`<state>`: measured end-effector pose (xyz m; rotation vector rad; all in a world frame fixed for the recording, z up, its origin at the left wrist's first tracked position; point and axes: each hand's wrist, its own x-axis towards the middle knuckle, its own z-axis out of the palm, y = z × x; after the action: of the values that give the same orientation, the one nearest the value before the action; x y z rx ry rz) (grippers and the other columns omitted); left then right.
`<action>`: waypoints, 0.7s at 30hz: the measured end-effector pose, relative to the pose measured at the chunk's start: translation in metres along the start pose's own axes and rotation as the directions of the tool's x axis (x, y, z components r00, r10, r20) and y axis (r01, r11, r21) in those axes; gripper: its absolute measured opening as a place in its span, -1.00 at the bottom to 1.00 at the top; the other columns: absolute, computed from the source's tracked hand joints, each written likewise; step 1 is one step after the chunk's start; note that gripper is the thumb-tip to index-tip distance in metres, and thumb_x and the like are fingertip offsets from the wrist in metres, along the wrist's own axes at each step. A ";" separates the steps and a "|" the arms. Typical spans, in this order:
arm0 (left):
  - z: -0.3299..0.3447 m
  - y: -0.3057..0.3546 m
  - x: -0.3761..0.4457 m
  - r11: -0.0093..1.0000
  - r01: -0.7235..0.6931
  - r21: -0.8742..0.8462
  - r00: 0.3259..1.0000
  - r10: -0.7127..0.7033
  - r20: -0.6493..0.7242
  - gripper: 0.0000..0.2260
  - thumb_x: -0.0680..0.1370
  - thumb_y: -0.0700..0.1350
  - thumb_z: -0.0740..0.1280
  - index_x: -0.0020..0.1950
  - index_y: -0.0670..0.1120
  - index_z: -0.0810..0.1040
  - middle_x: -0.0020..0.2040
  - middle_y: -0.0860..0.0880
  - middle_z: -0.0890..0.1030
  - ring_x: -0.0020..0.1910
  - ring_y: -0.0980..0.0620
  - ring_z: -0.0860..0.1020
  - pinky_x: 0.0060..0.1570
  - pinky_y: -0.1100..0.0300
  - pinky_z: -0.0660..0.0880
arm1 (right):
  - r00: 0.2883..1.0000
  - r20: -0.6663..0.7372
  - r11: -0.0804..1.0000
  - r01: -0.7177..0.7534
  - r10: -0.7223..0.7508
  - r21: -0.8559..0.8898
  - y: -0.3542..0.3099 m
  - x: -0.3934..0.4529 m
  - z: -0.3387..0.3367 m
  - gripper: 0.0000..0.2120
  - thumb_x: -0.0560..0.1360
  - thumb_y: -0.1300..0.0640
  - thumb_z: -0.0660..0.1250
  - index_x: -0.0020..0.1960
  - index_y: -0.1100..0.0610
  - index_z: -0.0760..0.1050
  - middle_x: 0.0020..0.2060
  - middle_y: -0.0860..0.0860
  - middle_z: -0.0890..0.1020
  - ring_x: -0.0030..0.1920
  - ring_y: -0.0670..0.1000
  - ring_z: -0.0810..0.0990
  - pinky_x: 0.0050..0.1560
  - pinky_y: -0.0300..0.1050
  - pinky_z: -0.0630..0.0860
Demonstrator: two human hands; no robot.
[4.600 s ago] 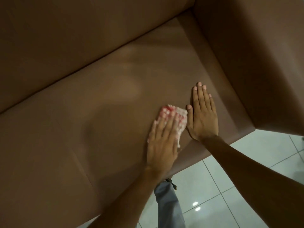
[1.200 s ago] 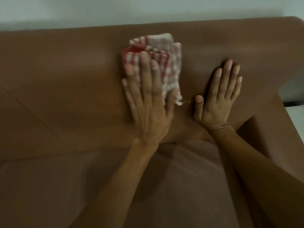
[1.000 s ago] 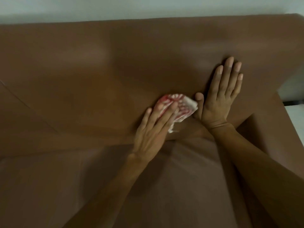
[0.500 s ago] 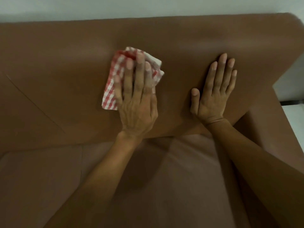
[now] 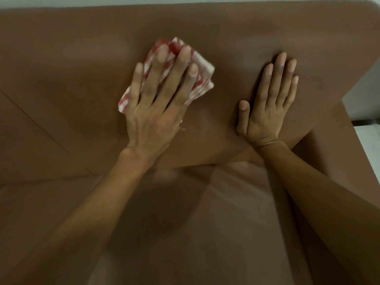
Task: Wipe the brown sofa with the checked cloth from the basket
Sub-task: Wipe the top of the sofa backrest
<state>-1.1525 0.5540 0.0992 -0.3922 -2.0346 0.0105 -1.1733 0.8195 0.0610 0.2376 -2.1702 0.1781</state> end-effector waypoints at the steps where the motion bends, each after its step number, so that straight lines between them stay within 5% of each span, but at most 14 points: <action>1: 0.004 0.009 0.008 1.000 0.005 -0.004 0.999 -0.005 -0.038 -0.49 0.70 -0.10 0.49 0.62 -0.05 0.43 0.56 -0.07 0.62 0.57 -0.20 0.52 0.65 -0.17 0.36 | 1.000 -0.002 1.000 -0.003 0.003 -0.002 -0.001 0.000 0.000 -0.33 0.79 -0.18 -0.14 0.67 0.32 0.11 0.61 0.34 0.20 0.80 -0.07 -0.33 0.82 0.00 -0.22; 7: 0.009 0.022 0.003 0.998 -0.040 -0.051 0.998 0.038 -0.049 -0.46 0.70 -0.20 0.45 0.68 -0.03 0.44 0.63 0.00 0.55 0.65 -0.07 0.45 0.72 -0.06 0.25 | 0.999 -0.014 1.000 -0.030 0.030 -0.003 -0.004 0.003 -0.005 -0.31 0.79 -0.17 -0.14 0.64 0.36 0.16 0.59 0.38 0.23 0.79 -0.09 -0.33 0.82 0.00 -0.21; 10: 0.001 0.024 -0.019 0.970 -0.156 -0.189 0.984 0.170 0.061 -0.50 0.77 -0.30 0.24 0.72 -0.07 0.38 0.70 -0.01 0.46 0.72 -0.02 0.34 0.78 -0.02 0.13 | 0.999 0.000 0.999 -0.035 0.035 -0.014 -0.008 0.002 -0.008 -0.32 0.80 -0.16 -0.13 0.66 0.37 0.14 0.60 0.44 0.27 0.83 0.00 -0.25 0.82 0.03 -0.21; 12: -0.009 0.031 -0.047 0.901 -0.293 -0.321 0.911 0.365 0.193 -0.51 0.79 -0.32 0.11 0.74 -0.12 0.33 0.72 -0.05 0.42 0.73 -0.03 0.36 0.76 -0.03 0.25 | 0.999 0.020 0.998 -0.041 0.042 -0.039 -0.010 0.001 -0.011 -0.33 0.80 -0.15 -0.13 0.68 0.36 0.10 0.61 0.48 0.29 0.80 0.28 -0.01 0.82 0.04 -0.21; 14: -0.026 0.032 -0.086 0.826 -0.362 -0.432 0.764 0.528 0.370 -0.47 0.76 -0.31 0.13 0.76 -0.12 0.29 0.76 -0.07 0.33 0.74 -0.03 0.33 0.72 -0.03 0.35 | 0.996 0.063 0.997 -0.060 0.063 -0.048 -0.013 -0.003 -0.016 -0.34 0.81 -0.12 -0.11 0.69 0.37 0.08 0.62 0.50 0.28 0.72 0.42 0.09 0.82 0.06 -0.21; 17: -0.062 0.020 -0.142 0.814 -0.014 -0.581 0.578 0.481 0.660 -0.27 0.62 -0.33 0.34 0.78 -0.08 0.24 0.80 -0.04 0.21 0.79 0.00 0.17 0.79 0.01 0.16 | 0.981 0.163 0.994 -0.100 0.106 -0.047 -0.017 -0.021 -0.027 -0.35 0.83 -0.04 0.00 0.74 0.37 0.02 0.69 0.45 0.16 0.79 0.34 0.02 0.84 0.15 -0.11; 21: -0.125 -0.006 -0.188 0.801 0.412 -0.435 0.582 0.136 0.801 -0.27 0.53 -0.43 0.45 0.69 -0.11 0.44 0.72 -0.03 0.41 0.74 0.01 0.31 0.75 0.00 0.26 | 0.898 0.411 0.987 -0.159 0.157 -0.030 -0.034 -0.061 -0.054 -0.26 0.83 -0.07 0.12 0.80 0.30 -0.12 0.79 0.33 -0.05 0.83 0.26 -0.16 0.84 0.21 -0.05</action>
<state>-0.9658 0.4754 -0.0013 -0.6920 -2.9898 -0.7008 -1.0881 0.8046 0.0432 0.1059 -2.6142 0.2422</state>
